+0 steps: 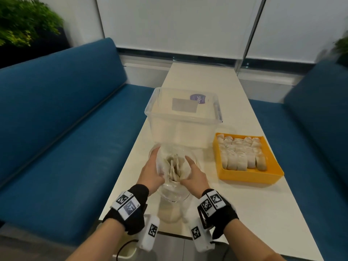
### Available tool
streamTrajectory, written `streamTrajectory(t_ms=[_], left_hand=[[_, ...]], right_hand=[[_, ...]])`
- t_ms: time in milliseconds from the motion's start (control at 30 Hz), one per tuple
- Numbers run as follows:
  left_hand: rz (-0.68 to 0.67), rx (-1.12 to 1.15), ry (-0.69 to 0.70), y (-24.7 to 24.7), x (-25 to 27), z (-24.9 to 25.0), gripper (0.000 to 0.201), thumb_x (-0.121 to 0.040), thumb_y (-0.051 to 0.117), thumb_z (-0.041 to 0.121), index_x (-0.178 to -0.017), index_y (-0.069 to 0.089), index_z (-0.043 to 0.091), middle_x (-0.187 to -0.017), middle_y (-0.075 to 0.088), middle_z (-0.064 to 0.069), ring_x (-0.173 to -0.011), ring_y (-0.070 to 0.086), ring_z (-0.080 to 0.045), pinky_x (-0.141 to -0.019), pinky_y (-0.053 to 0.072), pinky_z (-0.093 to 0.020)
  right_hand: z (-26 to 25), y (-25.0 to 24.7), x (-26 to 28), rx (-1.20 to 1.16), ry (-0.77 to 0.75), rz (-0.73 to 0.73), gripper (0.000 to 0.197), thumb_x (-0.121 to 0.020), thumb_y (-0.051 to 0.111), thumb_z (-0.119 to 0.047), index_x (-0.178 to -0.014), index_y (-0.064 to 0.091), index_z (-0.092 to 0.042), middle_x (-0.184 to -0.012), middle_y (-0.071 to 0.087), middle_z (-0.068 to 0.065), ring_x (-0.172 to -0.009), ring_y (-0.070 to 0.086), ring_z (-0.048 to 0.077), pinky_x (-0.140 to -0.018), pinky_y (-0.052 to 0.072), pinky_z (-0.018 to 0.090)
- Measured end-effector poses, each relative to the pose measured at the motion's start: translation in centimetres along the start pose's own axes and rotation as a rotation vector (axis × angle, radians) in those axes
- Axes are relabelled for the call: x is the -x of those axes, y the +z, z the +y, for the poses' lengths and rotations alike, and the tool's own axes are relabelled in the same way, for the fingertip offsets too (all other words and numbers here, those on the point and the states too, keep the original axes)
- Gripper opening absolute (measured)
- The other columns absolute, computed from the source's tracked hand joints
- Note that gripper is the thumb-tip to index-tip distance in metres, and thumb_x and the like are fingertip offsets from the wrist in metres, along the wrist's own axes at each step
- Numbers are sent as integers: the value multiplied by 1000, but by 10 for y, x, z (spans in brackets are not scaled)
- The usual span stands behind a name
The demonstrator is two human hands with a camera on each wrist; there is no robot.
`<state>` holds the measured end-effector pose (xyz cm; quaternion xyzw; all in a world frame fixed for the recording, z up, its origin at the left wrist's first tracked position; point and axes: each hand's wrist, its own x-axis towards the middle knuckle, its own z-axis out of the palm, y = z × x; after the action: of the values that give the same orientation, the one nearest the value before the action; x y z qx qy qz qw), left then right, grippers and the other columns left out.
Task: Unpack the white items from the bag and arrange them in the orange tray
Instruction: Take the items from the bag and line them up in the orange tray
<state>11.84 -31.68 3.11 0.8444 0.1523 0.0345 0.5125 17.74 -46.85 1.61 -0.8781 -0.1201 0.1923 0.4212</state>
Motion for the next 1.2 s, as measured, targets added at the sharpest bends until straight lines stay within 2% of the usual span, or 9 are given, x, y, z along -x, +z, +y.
streamTrajectory(t_ms=[67, 167, 333, 500, 633, 700, 767, 933, 1200], left_hand=[[69, -4, 67, -3, -4, -3, 96, -72, 60, -10, -146, 21, 35, -141, 42, 5, -117, 50, -20, -95, 47, -36], [108, -56, 60, -1, -7, -13, 106, -69, 67, -3, -147, 10, 41, -137, 37, 0, -112, 45, -21, -92, 44, -36], [9, -162, -200, 8, -4, -37, 118, -71, 77, 27, -145, -12, 49, -116, 27, -7, -85, 52, -27, -85, 47, -36], [-138, -548, -271, -4, -9, -47, 117, -75, 73, 51, -149, -17, 39, -129, 26, -8, -107, 50, -30, -96, 41, -39], [-12, -523, -121, -11, -11, -37, 88, -73, 75, 51, -147, 30, 36, -139, 16, -6, -121, 30, -27, -103, 29, -38], [242, -431, 196, -10, -8, -27, 40, -80, 74, 32, -117, 62, 30, -126, 31, -1, -104, 36, -20, -95, 34, -33], [313, -353, 333, -5, -7, -14, 8, -86, 67, 17, -94, 67, 19, -103, 46, 3, -85, 47, -16, -79, 44, -30], [-7, -552, -252, 9, -21, 4, 43, -97, 47, 44, -102, 63, 4, -105, 64, -13, -97, 61, -32, -76, 44, -32], [-73, -570, -232, 35, -32, 4, 31, -92, 56, 31, -120, 60, 18, -120, 62, -10, -107, 60, -31, -82, 47, -35]], right_hand=[[0, -2, 1, 37, -26, 62, 74, -81, 55, -8, -146, 27, -30, -88, 51, -2, -107, 58, 35, -91, 45, 33], [2, 5, -9, 133, -35, 128, 74, -82, 50, -3, -147, 26, -29, -115, 57, 5, -117, 54, 33, -93, 45, 34], [9, 25, -13, 291, 59, -40, 70, -89, 43, -1, -148, 18, -28, -130, 49, 18, -119, 50, 36, -95, 42, 39], [9, 33, -24, 326, 98, -136, 69, -88, 50, -12, -147, 16, -26, -126, 53, 21, -112, 56, 38, -91, 47, 38], [8, 31, -26, 310, 87, -182, 81, -84, 61, -27, -147, 10, -31, -122, 53, 19, -108, 58, 39, -90, 48, 37], [9, 28, -26, 317, 90, -197, 84, -85, 58, -23, -149, 5, -31, -124, 51, 22, -111, 56, 39, -92, 47, 37], [9, 24, -25, 324, 101, -199, 84, -87, 55, -16, -150, 2, -31, -126, 51, 24, -114, 55, 39, -93, 46, 35], [3, 17, -15, 294, 103, -206, 86, -87, 56, -10, -151, 1, -23, -122, 55, 22, -114, 55, 35, -90, 45, 31], [4, 18, -13, 272, 117, -188, 85, -89, 55, -11, -151, 0, -26, -125, 54, 23, -114, 56, 36, -90, 45, 31]])
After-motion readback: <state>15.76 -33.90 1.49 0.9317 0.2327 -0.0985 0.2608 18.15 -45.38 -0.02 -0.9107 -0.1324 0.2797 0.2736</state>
